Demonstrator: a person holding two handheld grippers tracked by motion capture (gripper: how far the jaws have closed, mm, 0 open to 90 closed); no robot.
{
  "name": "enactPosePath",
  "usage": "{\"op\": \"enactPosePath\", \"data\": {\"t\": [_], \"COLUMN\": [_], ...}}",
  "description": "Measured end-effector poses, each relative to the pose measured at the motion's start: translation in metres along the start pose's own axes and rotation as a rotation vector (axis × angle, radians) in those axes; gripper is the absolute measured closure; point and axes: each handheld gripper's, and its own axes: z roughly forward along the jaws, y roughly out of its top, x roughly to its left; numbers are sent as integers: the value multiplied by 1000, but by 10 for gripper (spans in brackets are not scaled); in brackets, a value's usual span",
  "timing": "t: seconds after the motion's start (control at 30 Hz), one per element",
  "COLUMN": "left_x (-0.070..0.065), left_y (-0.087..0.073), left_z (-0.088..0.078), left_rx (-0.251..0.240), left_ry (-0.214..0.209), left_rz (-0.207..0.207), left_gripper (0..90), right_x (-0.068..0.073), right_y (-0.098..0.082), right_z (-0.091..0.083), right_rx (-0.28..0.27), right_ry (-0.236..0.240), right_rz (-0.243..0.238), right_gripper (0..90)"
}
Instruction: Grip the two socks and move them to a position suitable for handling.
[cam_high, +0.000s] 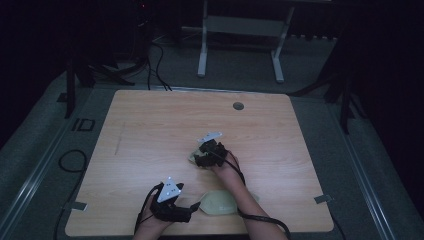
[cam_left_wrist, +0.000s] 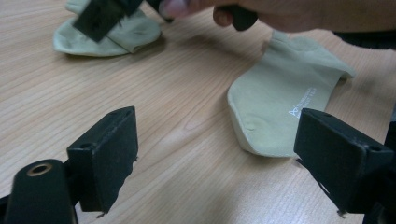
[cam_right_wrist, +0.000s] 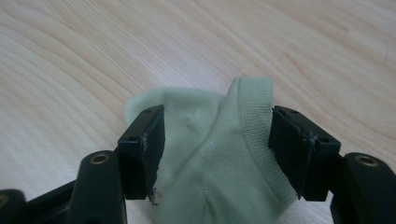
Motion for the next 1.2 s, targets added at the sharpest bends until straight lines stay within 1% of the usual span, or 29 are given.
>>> {"op": "enactPosePath", "data": {"t": [0.03, 0.1, 0.13, 0.17, 0.23, 0.27, 0.3, 0.33, 0.37, 0.4, 0.43, 0.47, 0.5, 0.57, 0.63, 0.7, 0.73, 0.8, 0.87, 0.93, 0.97, 1.03, 1.1, 1.13, 1.2], "left_x": [0, 0, 0, -1, -2, -3, -3, -4, -3, -3, -3, -3, -3, -3, -4, -4, -4, -4, -4, -4, -4, -4, -4, -4, -4], "left_y": [0, -1, -1, -1, -2, -2, -2, -2, -2, -2, -2, -2, -2, -2, -2, -2, -2, -1, -1, -1, -1, -1, 0, 0, 0], "left_z": [0, 0, 1, 2, 3, 4, 4, 4, 4, 4, 4, 4, 4, 4, 5, 5, 5, 4, 3, 4, 4, 4, 4, 4, 4], "left_rx": [-2, 6, 9, 12, 23, 23, 23, 25, 25, 26, 25, 26, 27, 28, 32, 36, 31, 27, 25, 24, 25, 27, 27, 26, 29], "left_ry": [2, -1, -3, -5, -8, -8, -8, -10, -10, -9, -15, -17, -13, -20, -16, -14, -13, -14, -20, -20, -20, -19, -18, -18, -19], "left_rz": [4, 7, 11, 12, 18, 19, 19, 22, 22, 21, 19, 18, 18, 17, 21, 22, 22, 19, 13, 10, 9, 14, 11, 11, 10], "left_gripper": [138, 138, 139, 139, 139, 139, 139, 139, 139, 139, 139, 139, 139, 139, 139, 139, 139, 139, 140, 142, 142, 142, 142, 142, 146], "right_x": [1, 3, 4, 5, 7, 7, 7, 8, 8, 7, 5, 3, 1, -1, -5, -8, -10, -11, -13, -14, -15, -15, -14, -13, -11], "right_y": [-1, -3, -3, -4, -5, -6, -6, -6, -7, -8, -8, -8, -8, -9, -8, -7, -7, -9, -12, -17, -19, -24, -30, -33, -41], "right_z": [3, 5, 5, 4, 3, 2, 2, 1, 1, 0, 0, -2, -3, -8, -18, -30, -36, -48, -59, -69, -73, -83, -92, -95, -97], "right_rx": [13, 10, 12, 7, -3, -3, -3, -1, -2, -5, -11, -11, -8, -2, -22, -41, -52, -75, -85, -90, -91, -101, -106, -104, -102], "right_ry": [-10, -26, -27, -33, -41, -50, -50, -79, -91, -90, -80, -64, -58, -62, -52, -58, -52, -49, -49, -63, -62, -76, -80, -89, -86], "right_rz": [-3, -23, -20, -18, -37, -35, -35, -48, -52, -54, -45, -36, -37, -44, -32, -24, -19, -22, -26, -34, -21, -17, -3, 0, 14], "right_gripper": [356, 366, 398, 440, 521, 583, 583, 692, 743, 780, 803, 809, 812, 814, 814, 814, 813, 813, 813, 811, 811, 810, 808, 806, 802]}}
